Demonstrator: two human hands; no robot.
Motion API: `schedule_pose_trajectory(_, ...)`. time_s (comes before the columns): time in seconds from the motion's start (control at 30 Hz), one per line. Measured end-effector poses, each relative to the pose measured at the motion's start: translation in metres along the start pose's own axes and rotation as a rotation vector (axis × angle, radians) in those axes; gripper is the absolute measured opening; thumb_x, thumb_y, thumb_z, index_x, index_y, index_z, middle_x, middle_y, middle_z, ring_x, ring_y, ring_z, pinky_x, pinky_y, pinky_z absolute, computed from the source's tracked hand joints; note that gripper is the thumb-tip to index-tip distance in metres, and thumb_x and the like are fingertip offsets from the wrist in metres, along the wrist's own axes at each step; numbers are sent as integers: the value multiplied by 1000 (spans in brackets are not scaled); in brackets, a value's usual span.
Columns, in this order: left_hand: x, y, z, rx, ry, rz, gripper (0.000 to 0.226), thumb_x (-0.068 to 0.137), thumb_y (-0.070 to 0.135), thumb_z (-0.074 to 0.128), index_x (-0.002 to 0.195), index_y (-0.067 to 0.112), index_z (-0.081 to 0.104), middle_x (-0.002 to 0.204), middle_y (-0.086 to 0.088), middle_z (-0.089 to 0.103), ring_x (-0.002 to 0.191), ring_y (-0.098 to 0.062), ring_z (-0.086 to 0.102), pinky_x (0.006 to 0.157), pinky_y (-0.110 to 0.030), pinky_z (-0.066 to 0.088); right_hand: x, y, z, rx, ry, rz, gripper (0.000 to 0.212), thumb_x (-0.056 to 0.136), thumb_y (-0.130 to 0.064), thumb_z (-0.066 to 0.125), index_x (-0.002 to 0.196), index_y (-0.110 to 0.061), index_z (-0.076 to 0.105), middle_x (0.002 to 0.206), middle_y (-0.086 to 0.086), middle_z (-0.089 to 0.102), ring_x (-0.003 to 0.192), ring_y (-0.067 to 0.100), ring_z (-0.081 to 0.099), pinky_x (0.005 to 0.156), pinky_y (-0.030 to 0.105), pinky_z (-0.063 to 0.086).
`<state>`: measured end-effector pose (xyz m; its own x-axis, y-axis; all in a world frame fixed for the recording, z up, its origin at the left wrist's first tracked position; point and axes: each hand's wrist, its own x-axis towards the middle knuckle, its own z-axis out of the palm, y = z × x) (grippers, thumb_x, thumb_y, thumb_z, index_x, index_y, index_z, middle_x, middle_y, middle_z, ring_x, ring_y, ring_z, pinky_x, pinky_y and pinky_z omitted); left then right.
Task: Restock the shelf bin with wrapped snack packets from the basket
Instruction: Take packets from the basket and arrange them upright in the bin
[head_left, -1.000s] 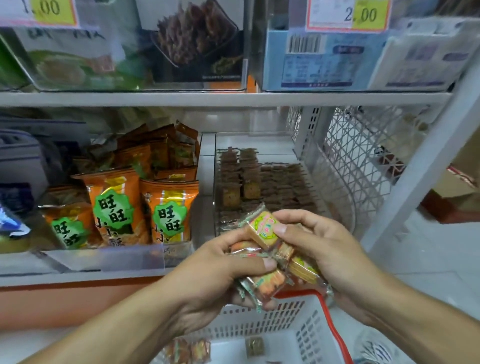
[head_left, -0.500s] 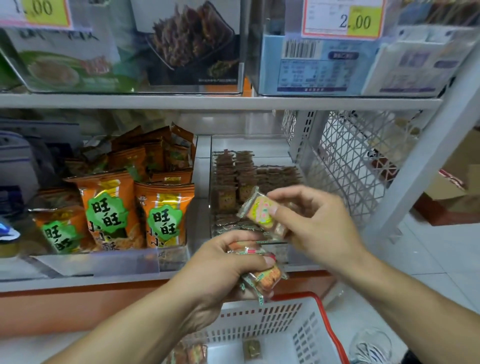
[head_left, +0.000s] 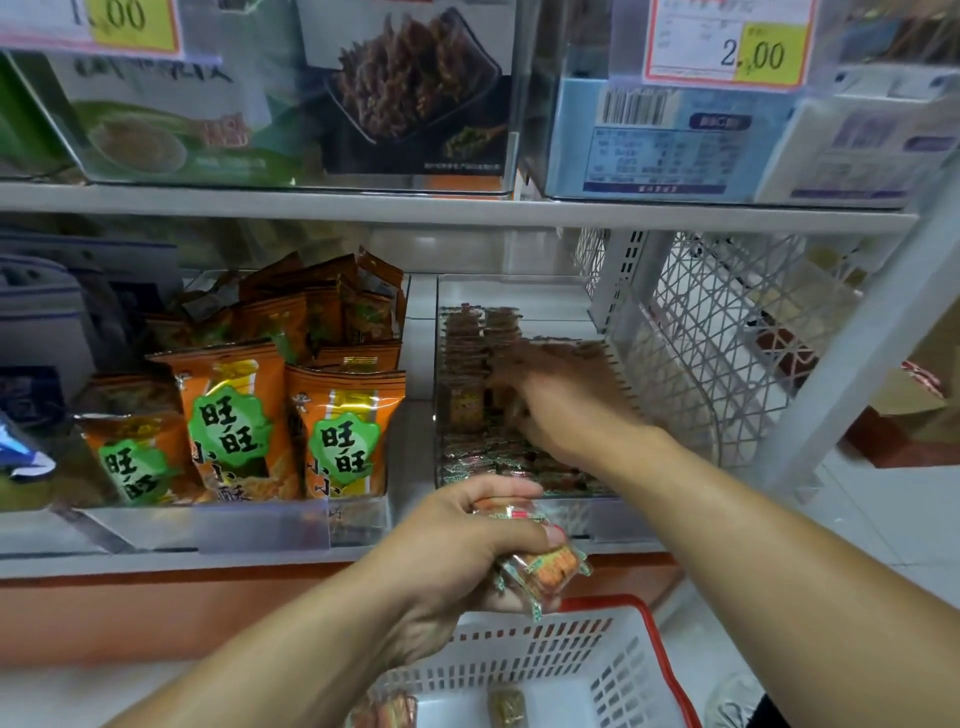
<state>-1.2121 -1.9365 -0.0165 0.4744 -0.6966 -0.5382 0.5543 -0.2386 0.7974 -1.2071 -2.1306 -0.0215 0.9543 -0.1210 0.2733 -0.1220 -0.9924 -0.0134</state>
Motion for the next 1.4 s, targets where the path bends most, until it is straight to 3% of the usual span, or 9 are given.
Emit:
schedule_pose_trajectory(0.13, 0, 1, -3, 0, -15, 10, 41, 77, -4, 82, 113, 12, 72, 94, -19, 79, 84, -41, 77, 73, -60, 60, 0, 11, 4, 205, 18, 116, 56, 81, -20, 75, 132, -35, 57, 133, -9, 52, 98, 18, 64, 73, 30, 52)
schedule_pose_trajectory(0.27, -1, 2, -5, -8, -32, 20, 44, 77, 0, 83, 116, 15, 71, 98, -20, 78, 92, -45, 75, 84, -63, 57, -2, 30, -9, 465, 2, 413, 41, 84, -32, 73, 124, -38, 64, 119, -10, 65, 93, 8, 65, 74, 20, 51)
schedule_pose_trajectory(0.4, -1, 1, -5, -38, -38, 21, 44, 77, 0, 83, 116, 15, 70, 98, -21, 78, 89, -44, 76, 75, -60, 59, -10, 32, 1, 511, -206, 650, 36, 82, -33, 78, 117, -28, 71, 83, -12, 69, 60, 0, 63, 47, 13, 45)
schedule_pose_trajectory(0.53, -4, 1, -3, -36, -38, 31, 46, 76, 1, 84, 117, 16, 70, 98, -19, 79, 90, -45, 75, 92, -64, 55, -10, 23, 18, 525, -224, 656, 7, 87, -32, 75, 94, -31, 76, 77, -8, 75, 58, 5, 68, 52, 17, 48)
schedule_pose_trajectory(0.73, -2, 0, -5, -101, -52, 27, 45, 71, -1, 85, 113, 12, 74, 97, -23, 78, 84, -44, 76, 69, -55, 62, -2, 24, 20, 497, -120, 650, 21, 84, -39, 77, 64, -36, 71, 78, -13, 74, 71, 7, 66, 59, 20, 49)
schedule_pose_trajectory(0.9, -3, 0, -6, -111, -69, 33, 47, 72, -1, 83, 116, 12, 72, 97, -22, 78, 85, -44, 76, 67, -52, 64, 2, 12, 25, 449, -156, 684, 46, 59, -69, 84, 66, -26, 68, 67, -13, 67, 65, 10, 64, 65, 29, 53)
schedule_pose_trajectory(1.13, -6, 0, -10, -138, -102, 43, 55, 60, 2, 86, 113, 10, 74, 96, -23, 78, 85, -44, 76, 60, -48, 65, 6, 3, 21, 397, -110, 692, 33, 75, -57, 79, 73, -29, 62, 76, -17, 62, 82, 15, 65, 67, 30, 48)
schedule_pose_trajectory(1.27, -8, 1, -12, -150, -105, 55, 52, 58, 4, 87, 109, 11, 76, 97, -24, 78, 85, -45, 76, 61, -49, 65, -1, 2, 3, 457, -94, 693, 29, 80, -57, 76, 81, -29, 68, 79, -11, 70, 82, 16, 68, 77, 33, 56)
schedule_pose_trajectory(1.4, -10, 0, -14, -165, -105, 103, 43, 57, 9, 89, 99, 15, 80, 99, -22, 78, 81, -39, 77, 57, -43, 64, -23, -9, -39, 981, 121, 727, 41, 81, -60, 74, 78, -19, 75, 54, -4, 66, 44, 8, 62, 42, 17, 43)
